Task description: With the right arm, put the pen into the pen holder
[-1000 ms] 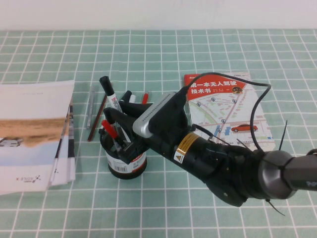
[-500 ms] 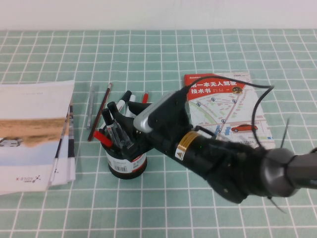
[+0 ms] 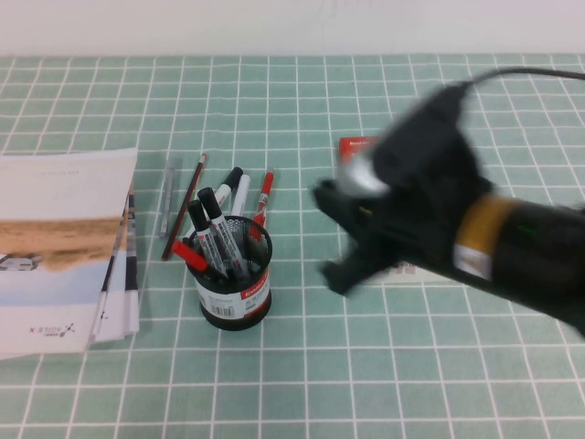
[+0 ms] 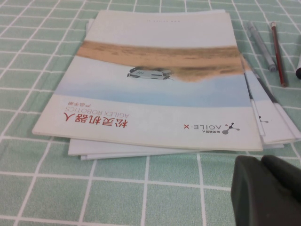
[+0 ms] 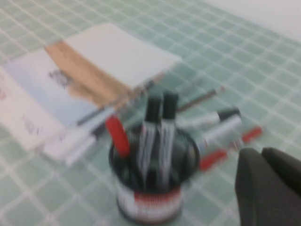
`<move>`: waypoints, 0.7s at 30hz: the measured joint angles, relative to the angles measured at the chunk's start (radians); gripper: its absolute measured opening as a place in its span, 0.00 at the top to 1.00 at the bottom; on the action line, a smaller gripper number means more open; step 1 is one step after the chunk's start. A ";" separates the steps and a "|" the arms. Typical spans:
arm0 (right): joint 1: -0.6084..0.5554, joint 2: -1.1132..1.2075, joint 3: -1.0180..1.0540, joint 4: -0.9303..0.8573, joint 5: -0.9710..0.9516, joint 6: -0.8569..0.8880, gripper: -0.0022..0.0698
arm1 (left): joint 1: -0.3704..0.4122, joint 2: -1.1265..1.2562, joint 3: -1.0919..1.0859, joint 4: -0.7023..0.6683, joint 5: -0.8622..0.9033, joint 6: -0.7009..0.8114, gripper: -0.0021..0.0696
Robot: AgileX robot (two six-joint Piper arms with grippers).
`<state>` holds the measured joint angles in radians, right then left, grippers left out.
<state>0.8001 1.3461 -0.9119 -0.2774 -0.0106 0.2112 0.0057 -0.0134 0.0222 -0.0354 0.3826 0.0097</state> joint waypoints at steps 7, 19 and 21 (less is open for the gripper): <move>0.000 -0.287 0.233 0.048 0.080 0.000 1.00 | 0.000 0.000 0.000 0.000 0.000 0.000 0.98; -0.002 -0.456 0.440 0.057 0.132 0.000 1.00 | 0.000 0.000 0.000 0.000 0.000 0.000 0.98; -0.015 -0.460 0.457 0.061 0.134 0.000 1.00 | 0.000 0.000 0.000 0.000 0.000 0.000 0.98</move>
<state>0.7854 0.8863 -0.4547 -0.2164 0.1230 0.2112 0.0057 -0.0134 0.0222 -0.0354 0.3826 0.0097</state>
